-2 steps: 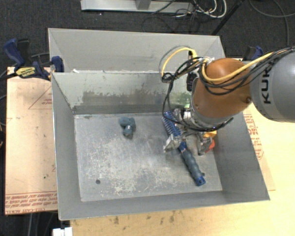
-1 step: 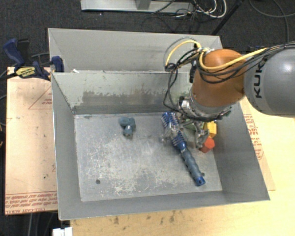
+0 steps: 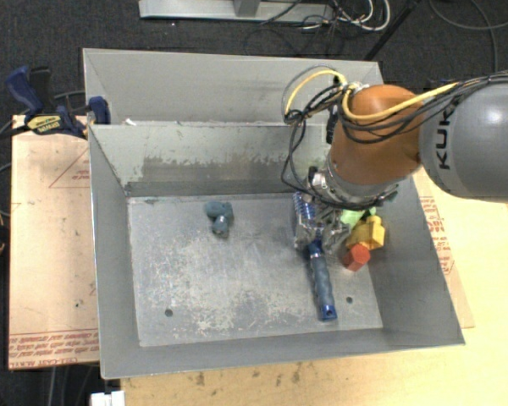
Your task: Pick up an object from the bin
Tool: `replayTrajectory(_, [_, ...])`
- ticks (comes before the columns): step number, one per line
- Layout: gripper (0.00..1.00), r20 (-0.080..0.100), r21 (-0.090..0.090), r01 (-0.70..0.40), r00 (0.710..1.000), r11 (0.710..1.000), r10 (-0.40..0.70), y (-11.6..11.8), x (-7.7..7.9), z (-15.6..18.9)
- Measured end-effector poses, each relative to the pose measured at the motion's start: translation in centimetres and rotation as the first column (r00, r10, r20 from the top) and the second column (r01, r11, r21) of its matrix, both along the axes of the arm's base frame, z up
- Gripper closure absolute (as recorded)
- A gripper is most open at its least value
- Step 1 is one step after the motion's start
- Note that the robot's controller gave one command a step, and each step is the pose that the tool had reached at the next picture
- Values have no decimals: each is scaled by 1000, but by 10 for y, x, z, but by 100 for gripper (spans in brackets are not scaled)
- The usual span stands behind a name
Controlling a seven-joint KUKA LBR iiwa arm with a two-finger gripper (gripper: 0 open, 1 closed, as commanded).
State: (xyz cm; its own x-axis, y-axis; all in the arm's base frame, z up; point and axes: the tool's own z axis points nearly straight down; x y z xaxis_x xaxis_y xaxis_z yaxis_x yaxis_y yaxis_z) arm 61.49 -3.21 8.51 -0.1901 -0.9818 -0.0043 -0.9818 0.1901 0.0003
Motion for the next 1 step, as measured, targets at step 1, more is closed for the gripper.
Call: replayTrajectory(1, [100,9,-2,36,999,999,-36,-4,-3,162])
